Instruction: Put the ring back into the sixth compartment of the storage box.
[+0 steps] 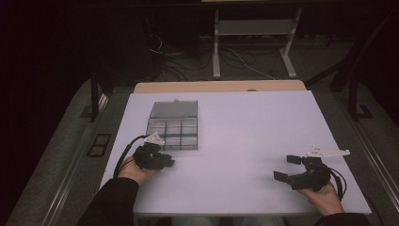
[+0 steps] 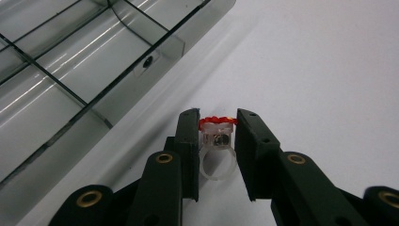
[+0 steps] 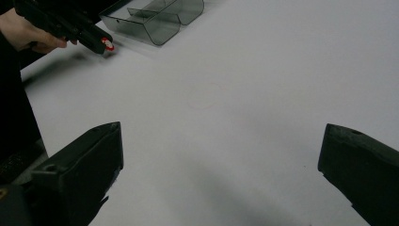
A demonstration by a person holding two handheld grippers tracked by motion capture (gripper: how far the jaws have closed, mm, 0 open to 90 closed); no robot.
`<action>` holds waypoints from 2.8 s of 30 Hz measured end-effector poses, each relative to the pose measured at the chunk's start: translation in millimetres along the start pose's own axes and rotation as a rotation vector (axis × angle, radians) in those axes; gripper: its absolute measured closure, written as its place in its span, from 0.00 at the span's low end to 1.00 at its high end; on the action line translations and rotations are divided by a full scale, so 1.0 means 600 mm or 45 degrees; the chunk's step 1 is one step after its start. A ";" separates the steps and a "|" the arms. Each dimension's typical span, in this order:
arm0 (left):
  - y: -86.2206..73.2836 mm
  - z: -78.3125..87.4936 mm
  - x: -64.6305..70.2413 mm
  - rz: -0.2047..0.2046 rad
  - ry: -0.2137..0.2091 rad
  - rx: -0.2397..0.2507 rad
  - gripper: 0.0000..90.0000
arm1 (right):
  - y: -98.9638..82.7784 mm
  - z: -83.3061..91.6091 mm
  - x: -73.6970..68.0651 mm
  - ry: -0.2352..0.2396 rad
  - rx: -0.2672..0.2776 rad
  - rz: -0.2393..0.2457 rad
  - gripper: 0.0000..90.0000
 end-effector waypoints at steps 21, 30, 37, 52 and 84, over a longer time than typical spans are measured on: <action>0.044 0.039 0.002 -0.028 -0.002 0.022 0.79 | -0.001 0.000 0.000 0.003 0.001 0.004 0.01; 0.069 0.057 0.000 -0.050 0.009 0.026 0.79 | -0.001 0.000 -0.001 0.004 0.000 0.007 0.01; 0.088 0.066 -0.001 -0.065 0.014 0.034 0.79 | -0.001 0.000 -0.001 0.004 0.000 0.009 0.01; 0.125 0.071 -0.007 -0.087 0.013 0.049 0.79 | -0.001 -0.001 -0.002 0.009 -0.009 0.011 0.01; 0.185 0.047 -0.053 -0.059 0.047 0.071 0.79 | -0.002 0.000 0.000 0.011 -0.008 0.013 0.01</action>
Point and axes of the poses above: each handheld gripper's, and its own axes: z roughly backward along the jaws, y roughly out of its top, x roughly to its right, the point moved 1 cm from there along -z, roughly forward along the jaws, and after that the axes turned 4 degrees about -y, right-handed, at the moved point
